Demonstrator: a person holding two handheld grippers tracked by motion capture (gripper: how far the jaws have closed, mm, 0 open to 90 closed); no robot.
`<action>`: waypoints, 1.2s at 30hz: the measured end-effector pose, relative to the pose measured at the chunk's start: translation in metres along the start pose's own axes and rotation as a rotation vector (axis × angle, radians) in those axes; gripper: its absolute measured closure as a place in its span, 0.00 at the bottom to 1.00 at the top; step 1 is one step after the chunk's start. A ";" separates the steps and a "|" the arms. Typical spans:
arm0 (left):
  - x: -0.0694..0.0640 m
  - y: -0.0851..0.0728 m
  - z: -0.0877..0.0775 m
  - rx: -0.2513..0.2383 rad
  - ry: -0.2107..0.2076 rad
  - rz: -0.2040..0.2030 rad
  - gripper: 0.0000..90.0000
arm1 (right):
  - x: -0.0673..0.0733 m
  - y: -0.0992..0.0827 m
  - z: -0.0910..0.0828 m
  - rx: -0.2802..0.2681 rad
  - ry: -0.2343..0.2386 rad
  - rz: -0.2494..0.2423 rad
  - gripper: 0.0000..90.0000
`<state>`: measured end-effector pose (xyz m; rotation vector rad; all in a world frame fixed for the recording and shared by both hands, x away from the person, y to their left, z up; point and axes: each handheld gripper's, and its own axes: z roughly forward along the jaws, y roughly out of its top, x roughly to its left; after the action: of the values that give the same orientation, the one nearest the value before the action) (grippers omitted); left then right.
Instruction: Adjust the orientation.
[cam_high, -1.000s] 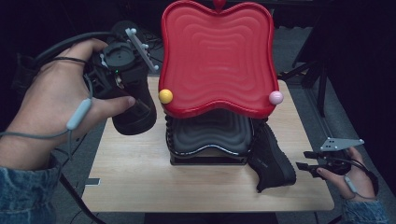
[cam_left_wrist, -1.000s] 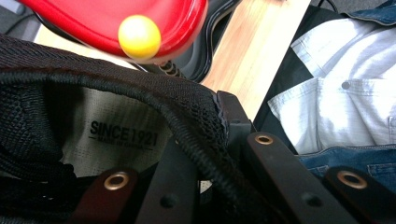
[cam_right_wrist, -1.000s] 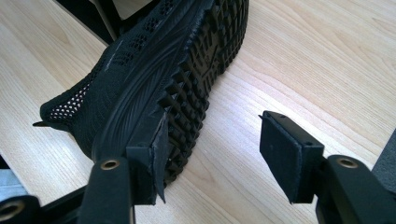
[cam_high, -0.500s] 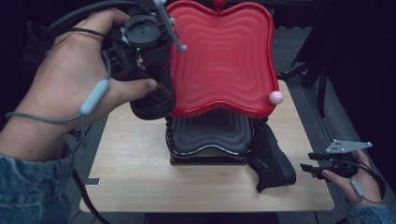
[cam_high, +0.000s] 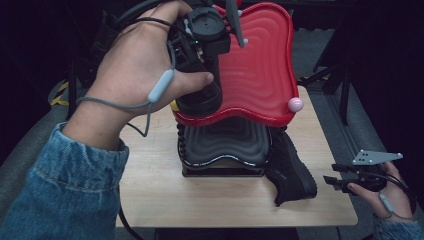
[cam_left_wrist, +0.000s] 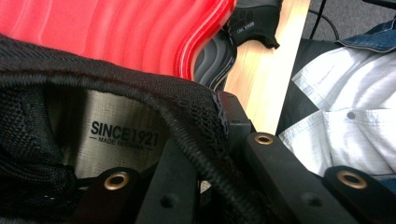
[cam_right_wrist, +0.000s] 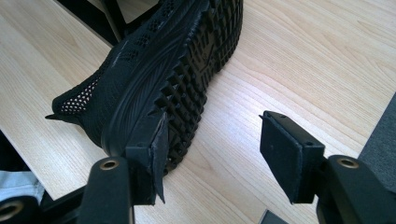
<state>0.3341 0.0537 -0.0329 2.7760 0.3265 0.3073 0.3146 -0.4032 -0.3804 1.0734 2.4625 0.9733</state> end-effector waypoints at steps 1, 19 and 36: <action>0.000 0.000 0.000 0.000 0.000 0.000 0.96 | 0.000 0.000 0.000 -0.001 0.000 -0.002 0.47; 0.028 0.027 0.038 -0.010 0.022 0.028 0.96 | 0.001 -0.002 0.001 0.011 0.006 -0.002 0.47; 0.033 0.027 0.067 0.008 0.036 0.039 0.96 | 0.004 -0.002 0.007 0.028 0.020 -0.011 0.46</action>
<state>0.3869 0.0181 -0.0795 2.7901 0.2836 0.3666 0.3144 -0.3980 -0.3866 1.0624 2.5019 0.9536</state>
